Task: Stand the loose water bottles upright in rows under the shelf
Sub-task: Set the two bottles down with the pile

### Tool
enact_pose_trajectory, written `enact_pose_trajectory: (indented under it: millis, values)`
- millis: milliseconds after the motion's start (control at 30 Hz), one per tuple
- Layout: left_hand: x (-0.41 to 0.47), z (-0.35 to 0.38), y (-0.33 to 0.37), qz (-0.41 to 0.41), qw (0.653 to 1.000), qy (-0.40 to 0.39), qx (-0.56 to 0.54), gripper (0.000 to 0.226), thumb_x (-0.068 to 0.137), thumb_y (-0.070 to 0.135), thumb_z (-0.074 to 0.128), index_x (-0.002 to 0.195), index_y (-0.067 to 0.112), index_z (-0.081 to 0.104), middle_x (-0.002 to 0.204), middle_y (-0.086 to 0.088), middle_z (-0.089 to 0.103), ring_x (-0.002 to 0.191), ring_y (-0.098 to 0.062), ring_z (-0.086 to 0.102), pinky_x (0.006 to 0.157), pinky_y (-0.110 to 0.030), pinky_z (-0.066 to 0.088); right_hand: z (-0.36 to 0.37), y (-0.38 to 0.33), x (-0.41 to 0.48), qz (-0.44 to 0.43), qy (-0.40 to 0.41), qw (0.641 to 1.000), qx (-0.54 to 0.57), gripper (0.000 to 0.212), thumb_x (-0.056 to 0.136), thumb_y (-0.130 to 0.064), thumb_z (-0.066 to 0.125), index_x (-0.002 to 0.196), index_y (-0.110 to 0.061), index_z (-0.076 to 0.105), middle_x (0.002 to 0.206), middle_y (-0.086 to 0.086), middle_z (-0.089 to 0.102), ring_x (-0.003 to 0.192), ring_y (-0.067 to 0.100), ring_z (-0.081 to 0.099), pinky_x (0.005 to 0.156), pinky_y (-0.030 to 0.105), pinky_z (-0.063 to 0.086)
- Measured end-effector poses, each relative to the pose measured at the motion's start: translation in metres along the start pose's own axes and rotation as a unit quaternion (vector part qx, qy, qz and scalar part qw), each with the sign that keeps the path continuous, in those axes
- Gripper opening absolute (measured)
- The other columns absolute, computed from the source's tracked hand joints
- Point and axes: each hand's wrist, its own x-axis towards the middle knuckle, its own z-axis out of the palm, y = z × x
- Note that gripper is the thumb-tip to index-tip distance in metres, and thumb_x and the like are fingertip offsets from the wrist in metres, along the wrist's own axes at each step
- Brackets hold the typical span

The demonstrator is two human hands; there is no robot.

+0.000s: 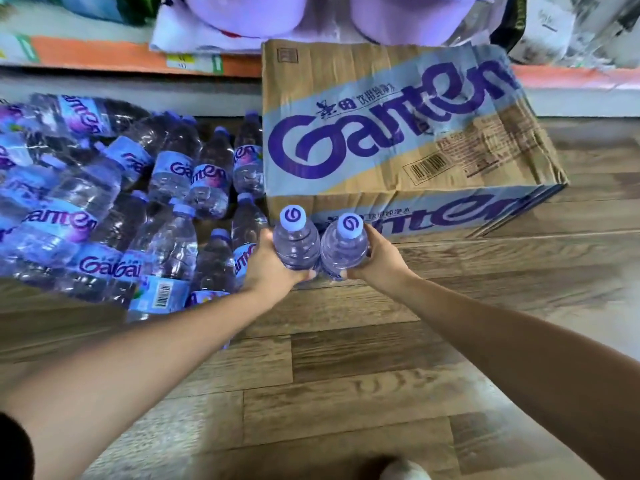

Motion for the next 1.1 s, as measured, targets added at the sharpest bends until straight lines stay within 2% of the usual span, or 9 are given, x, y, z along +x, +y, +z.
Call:
enact_pose_trajectory:
  millis: [100, 200, 267, 333, 433, 500, 600, 867, 1100]
  values:
    - [0.008, -0.004, 0.001, 0.016, 0.996, -0.058, 0.064, 0.076, 0.062, 0.020, 0.086, 0.117, 0.008, 0.035, 0.108, -0.012, 0.065, 0.094, -0.034, 0.066, 0.070, -0.033, 0.047, -0.003, 0.004, 0.002, -0.007, 0.002, 1.000, -0.004, 0.077, 0.065, -0.006, 0.080, 0.132, -0.022, 0.045, 0.120, -0.003, 0.063, 0.110, 0.017, 0.059, 0.095, 0.033, 0.049]
    - [0.014, -0.016, 0.001, 0.039, 0.985, -0.105, 0.135, 0.064, 0.066, 0.013, 0.082, 0.117, 0.005, 0.045, 0.104, -0.015, 0.069, 0.087, -0.028, 0.065, 0.073, -0.034, 0.049, -0.001, 0.006, 0.002, -0.012, 0.016, 1.000, -0.007, 0.066, 0.062, -0.006, 0.082, 0.115, -0.020, 0.047, 0.115, -0.001, 0.058, 0.114, 0.021, 0.055, 0.096, 0.038, 0.049]
    - [0.013, -0.019, 0.001, 0.052, 0.982, -0.098, 0.156, 0.061, 0.065, 0.015, 0.083, 0.116, 0.006, 0.051, 0.106, -0.015, 0.069, 0.094, -0.027, 0.065, 0.078, -0.031, 0.048, 0.002, 0.009, 0.002, -0.003, 0.025, 1.000, 0.009, 0.066, 0.060, -0.009, 0.083, 0.110, -0.021, 0.040, 0.118, 0.001, 0.052, 0.117, 0.022, 0.051, 0.099, 0.042, 0.049]
    - [0.010, -0.018, 0.002, 0.055, 0.983, -0.089, 0.150, 0.058, 0.067, 0.017, 0.083, 0.115, 0.007, 0.052, 0.104, -0.013, 0.069, 0.089, -0.026, 0.063, 0.077, -0.030, 0.047, 0.003, 0.011, 0.002, -0.002, 0.020, 1.000, 0.019, 0.074, 0.064, -0.011, 0.081, 0.122, -0.017, 0.036, 0.126, 0.001, 0.050, 0.117, 0.021, 0.052, 0.098, 0.041, 0.050]
    - [0.007, -0.014, 0.001, 0.058, 0.987, -0.067, 0.134, 0.056, 0.070, 0.018, 0.080, 0.116, 0.006, 0.051, 0.092, -0.008, 0.065, 0.080, -0.021, 0.057, 0.072, -0.029, 0.045, 0.000, 0.013, 0.001, -0.017, 0.022, 0.999, 0.015, 0.067, 0.072, -0.008, 0.076, 0.125, -0.016, 0.037, 0.114, -0.008, 0.053, 0.103, 0.013, 0.054, 0.089, 0.030, 0.049]
    - [0.006, -0.011, -0.002, 0.053, 0.991, -0.049, 0.114, 0.058, 0.070, 0.018, 0.081, 0.117, 0.006, 0.049, 0.098, -0.010, 0.066, 0.091, -0.025, 0.062, 0.077, -0.031, 0.048, -0.001, 0.014, 0.001, -0.027, 0.026, 0.999, 0.009, 0.061, 0.074, -0.007, 0.075, 0.121, -0.021, 0.039, 0.109, -0.010, 0.054, 0.100, 0.011, 0.055, 0.087, 0.029, 0.050]
    - [0.005, -0.006, -0.004, 0.049, 0.994, -0.037, 0.093, 0.060, 0.069, 0.015, 0.081, 0.119, 0.007, 0.048, 0.110, -0.013, 0.067, 0.105, -0.029, 0.061, 0.081, -0.030, 0.046, -0.001, 0.016, 0.000, -0.033, 0.027, 0.999, 0.006, 0.061, 0.072, -0.009, 0.075, 0.119, -0.027, 0.039, 0.115, -0.008, 0.057, 0.108, 0.014, 0.058, 0.091, 0.036, 0.054]
    - [0.006, -0.006, -0.008, 0.076, 0.985, -0.060, 0.143, 0.059, 0.073, 0.019, 0.079, 0.118, 0.004, 0.044, 0.105, -0.016, 0.065, 0.097, -0.034, 0.064, 0.074, -0.030, 0.045, 0.009, 0.025, 0.006, 0.006, 0.017, 0.999, -0.033, 0.075, 0.064, -0.024, 0.083, 0.125, -0.017, 0.040, 0.125, 0.001, 0.051, 0.116, 0.019, 0.052, 0.099, 0.041, 0.049]
    - [0.005, -0.040, -0.016, 0.206, 0.916, -0.091, 0.331, 0.061, 0.086, 0.019, 0.063, 0.138, 0.006, 0.034, 0.135, -0.014, 0.044, 0.130, -0.029, 0.040, 0.105, -0.033, 0.033, 0.023, 0.019, -0.006, 0.122, 0.004, 0.988, -0.098, 0.082, 0.075, -0.037, 0.077, 0.137, -0.006, 0.033, 0.137, 0.009, 0.041, 0.129, 0.025, 0.042, 0.106, 0.036, 0.038]
